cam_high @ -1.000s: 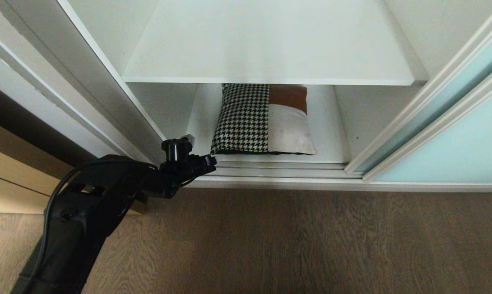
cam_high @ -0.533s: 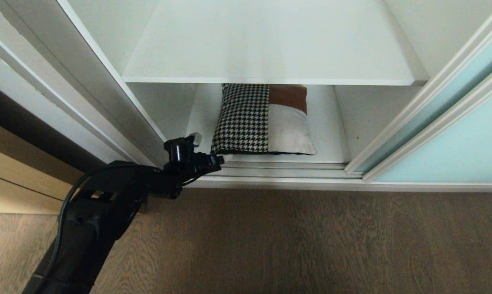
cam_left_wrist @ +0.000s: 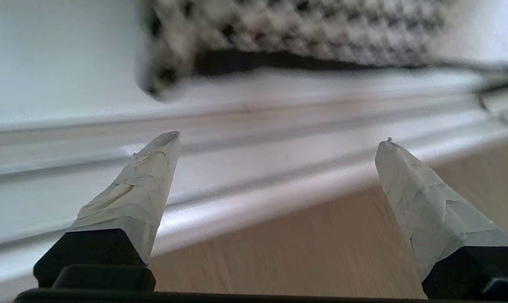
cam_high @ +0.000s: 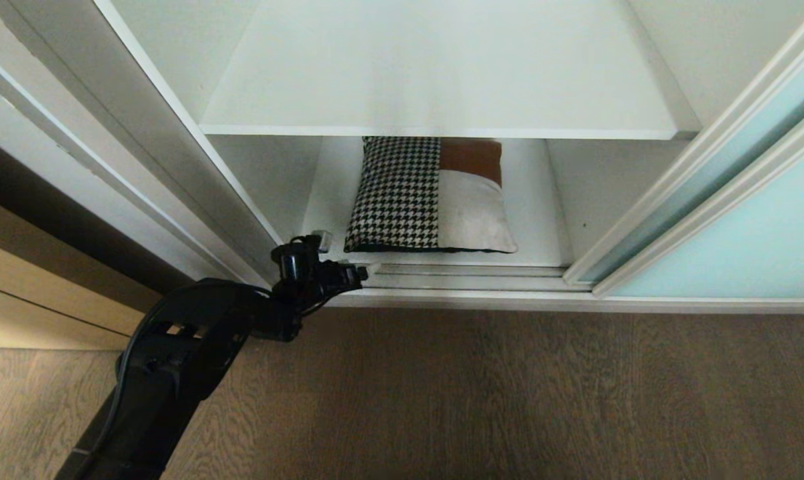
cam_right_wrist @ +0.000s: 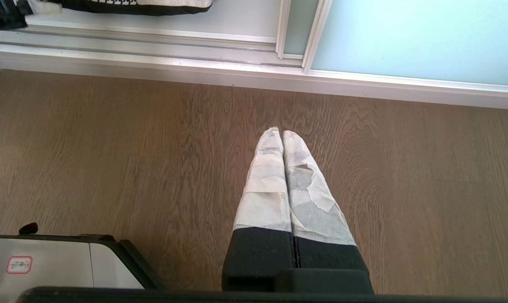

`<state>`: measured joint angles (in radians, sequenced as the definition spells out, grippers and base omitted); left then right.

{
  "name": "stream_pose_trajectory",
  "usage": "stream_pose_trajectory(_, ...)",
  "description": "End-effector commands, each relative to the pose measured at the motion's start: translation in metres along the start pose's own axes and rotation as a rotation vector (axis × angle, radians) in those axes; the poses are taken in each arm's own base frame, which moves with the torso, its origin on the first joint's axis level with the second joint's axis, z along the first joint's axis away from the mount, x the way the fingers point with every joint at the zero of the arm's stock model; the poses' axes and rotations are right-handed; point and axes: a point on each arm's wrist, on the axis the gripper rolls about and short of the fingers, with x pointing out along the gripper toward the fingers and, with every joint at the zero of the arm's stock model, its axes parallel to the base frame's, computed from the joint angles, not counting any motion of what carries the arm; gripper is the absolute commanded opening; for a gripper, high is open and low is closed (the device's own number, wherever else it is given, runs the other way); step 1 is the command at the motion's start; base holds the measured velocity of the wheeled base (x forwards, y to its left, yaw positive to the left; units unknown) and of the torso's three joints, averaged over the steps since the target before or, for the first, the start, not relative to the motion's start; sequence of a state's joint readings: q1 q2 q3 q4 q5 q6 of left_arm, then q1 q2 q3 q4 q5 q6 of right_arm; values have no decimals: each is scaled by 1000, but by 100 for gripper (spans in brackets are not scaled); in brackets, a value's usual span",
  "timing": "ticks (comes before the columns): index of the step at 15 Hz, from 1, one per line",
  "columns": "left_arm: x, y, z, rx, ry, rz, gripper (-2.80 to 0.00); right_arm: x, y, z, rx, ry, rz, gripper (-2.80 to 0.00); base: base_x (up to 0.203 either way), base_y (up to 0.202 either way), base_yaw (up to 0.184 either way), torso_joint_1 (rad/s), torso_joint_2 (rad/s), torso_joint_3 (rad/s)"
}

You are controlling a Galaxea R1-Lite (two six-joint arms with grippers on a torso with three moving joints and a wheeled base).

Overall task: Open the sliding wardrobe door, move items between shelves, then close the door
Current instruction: Place the pillow on the higher shelf

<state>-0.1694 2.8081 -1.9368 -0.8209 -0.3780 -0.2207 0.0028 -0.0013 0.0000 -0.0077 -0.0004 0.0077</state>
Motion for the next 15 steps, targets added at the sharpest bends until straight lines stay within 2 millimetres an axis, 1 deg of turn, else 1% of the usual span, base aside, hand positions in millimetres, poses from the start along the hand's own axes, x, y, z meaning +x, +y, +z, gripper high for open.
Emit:
stream_pose_trajectory(1,0,1,3,15,-31,65,0,0,0,0,0,-2,1,-280,0,0,0,0,0,0)
stream_pose_trajectory(4,-1,4,1,94,-52,117,0,0,0,0,0,-1,1,-280,0,0,0,0,0,0)
stream_pose_trajectory(7,-1,4,4,122,-124,120,0,0,0,0,0,-3,1,-280,0,0,0,0,0,0)
stream_pose_trajectory(8,-1,2,8,132,-168,110,0,0,0,0,0,-2,1,-280,0,0,0,0,0,0)
stream_pose_trajectory(10,0,-2,7,128,-177,93,0,0,0,0,0,0,1,-280,0,0,0,0,0,0)
stream_pose_trajectory(12,4,-13,3,114,-175,71,0,0,0,0,0,-2,1,-280,0,0,0,0,0,0)
stream_pose_trajectory(15,5,-14,0,62,-162,66,0,0,0,0,0,-2,1,-280,0,0,0,0,0,0)
